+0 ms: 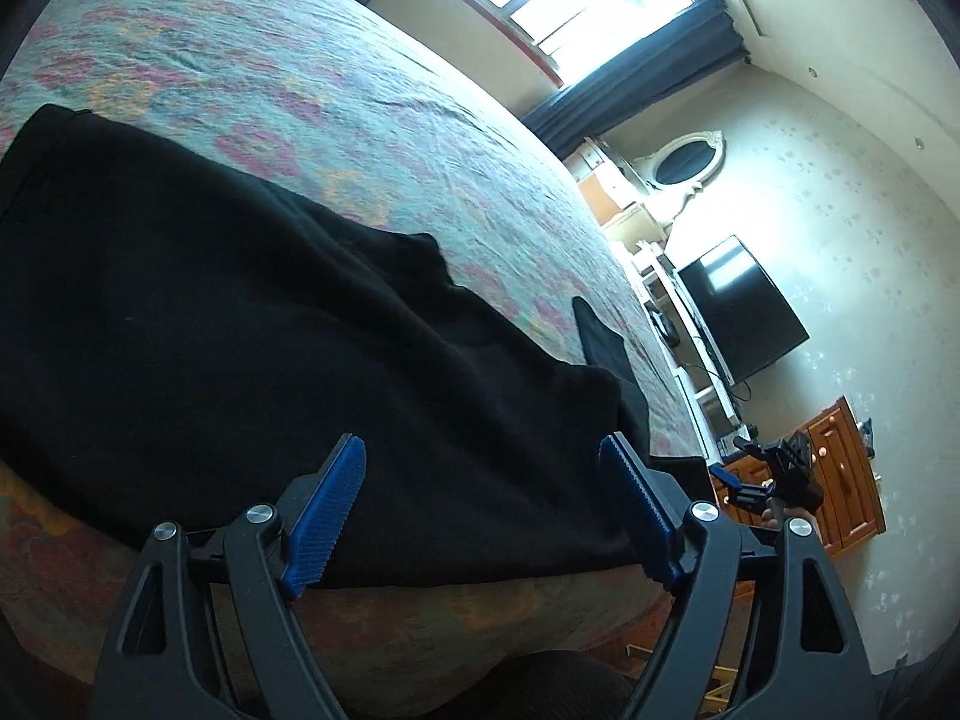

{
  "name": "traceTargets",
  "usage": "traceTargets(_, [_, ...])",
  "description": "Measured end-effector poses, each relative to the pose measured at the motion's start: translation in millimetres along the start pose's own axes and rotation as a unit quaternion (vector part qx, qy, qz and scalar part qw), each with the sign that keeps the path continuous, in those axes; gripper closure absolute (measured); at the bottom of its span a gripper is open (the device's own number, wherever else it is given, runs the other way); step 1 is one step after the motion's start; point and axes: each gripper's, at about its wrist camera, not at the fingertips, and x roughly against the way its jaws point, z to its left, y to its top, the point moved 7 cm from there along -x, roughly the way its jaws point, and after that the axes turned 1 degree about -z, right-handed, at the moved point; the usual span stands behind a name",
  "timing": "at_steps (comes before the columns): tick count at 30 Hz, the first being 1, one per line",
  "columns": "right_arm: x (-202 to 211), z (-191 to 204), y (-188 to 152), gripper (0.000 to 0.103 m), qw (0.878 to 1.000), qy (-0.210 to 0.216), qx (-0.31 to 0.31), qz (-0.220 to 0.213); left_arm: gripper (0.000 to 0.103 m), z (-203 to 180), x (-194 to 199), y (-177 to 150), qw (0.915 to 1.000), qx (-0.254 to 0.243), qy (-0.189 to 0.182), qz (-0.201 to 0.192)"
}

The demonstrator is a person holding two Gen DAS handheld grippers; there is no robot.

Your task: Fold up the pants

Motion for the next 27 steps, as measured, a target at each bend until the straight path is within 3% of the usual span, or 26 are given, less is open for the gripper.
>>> traceTargets(4, [57.4, -67.3, -36.6, 0.03, 0.991, 0.064, -0.11, -0.029, 0.024, -45.8, -34.9, -11.9, 0.9988, -0.031, -0.027, 0.027])
traceTargets(8, [59.3, -102.6, -82.9, 0.026, 0.965, 0.158, -0.21, -0.014, 0.024, -76.7, -70.3, -35.0, 0.9971, -0.031, -0.044, 0.054])
traceTargets(11, [39.6, -117.2, -92.9, 0.026, 0.926, 0.248, -0.284, -0.028, 0.024, -103.5, -93.5, -52.1, 0.9952, -0.032, -0.055, 0.074])
traceTargets(15, [6.2, -127.3, -86.1, 0.024, 0.853, 0.356, -0.377, -0.061, 0.024, -130.8, -109.3, -71.8, 0.9931, -0.036, -0.063, 0.091])
traceTargets(17, [-12.4, -127.7, -84.2, 0.023, 0.84, 0.365, -0.397, -0.061, 0.024, -137.5, -111.6, -80.1, 0.9924, -0.037, -0.065, 0.098])
traceTargets(18, [-20.8, -127.0, -83.2, 0.024, 0.84, 0.361, -0.401, -0.058, 0.024, -140.1, -113.6, -83.4, 0.9921, -0.037, -0.064, 0.101])
traceTargets(19, [-23.6, -128.3, -81.4, 0.034, 0.85, 0.337, -0.399, -0.073, 0.024, -142.4, -116.0, -86.2, 0.9919, -0.038, -0.062, 0.104])
traceTargets(20, [-21.1, -126.9, -75.5, 0.041, 0.865, 0.316, -0.379, -0.094, 0.024, -143.6, -117.5, -88.9, 0.9917, -0.039, -0.059, 0.107])
traceTargets(22, [-3.3, -119.4, -56.1, 0.063, 0.906, 0.261, -0.299, -0.147, 0.024, -145.0, -121.6, -93.3, 0.9915, -0.04, -0.054, 0.111])
traceTargets(24, [26.5, -109.5, -35.3, 0.068, 0.934, 0.205, -0.211, -0.202, 0.024, -146.8, -126.3, -96.2, 0.9912, -0.04, -0.051, 0.116])
traceTargets(27, [68.7, -85.8, -12.5, 0.068, 0.95, 0.127, -0.072, -0.275, 0.024, -146.4, -132.7, -99.2, 0.991, -0.039, -0.046, 0.119])
